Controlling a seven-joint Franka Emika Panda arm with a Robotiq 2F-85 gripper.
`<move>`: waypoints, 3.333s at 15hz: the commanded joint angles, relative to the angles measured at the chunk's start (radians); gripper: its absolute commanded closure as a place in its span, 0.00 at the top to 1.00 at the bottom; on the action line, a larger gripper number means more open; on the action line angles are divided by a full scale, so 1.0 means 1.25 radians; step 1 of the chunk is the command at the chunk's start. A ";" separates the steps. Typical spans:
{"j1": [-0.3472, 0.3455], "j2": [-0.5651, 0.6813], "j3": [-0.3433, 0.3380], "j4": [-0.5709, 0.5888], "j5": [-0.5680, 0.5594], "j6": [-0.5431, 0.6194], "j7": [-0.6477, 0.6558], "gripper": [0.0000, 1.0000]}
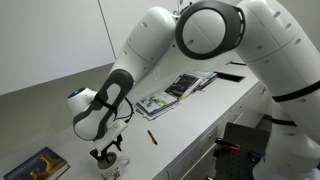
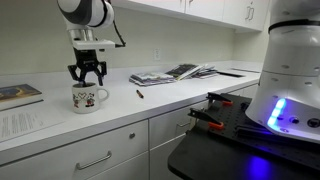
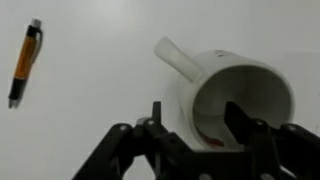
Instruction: Move the white mug to the right
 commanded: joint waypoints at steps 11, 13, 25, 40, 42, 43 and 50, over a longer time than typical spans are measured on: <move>0.021 0.006 -0.029 0.031 -0.005 -0.025 -0.044 0.02; 0.015 0.001 -0.041 0.032 -0.002 -0.017 -0.040 0.02; -0.062 0.001 -0.116 0.049 0.050 -0.005 0.014 0.02; -0.111 0.000 -0.123 0.011 0.115 0.022 0.016 0.02; -0.109 -0.004 -0.126 0.004 0.117 0.027 0.017 0.34; -0.106 -0.009 -0.129 -0.001 0.111 0.037 0.016 0.40; -0.063 -0.074 -0.139 -0.090 0.056 0.103 0.018 0.93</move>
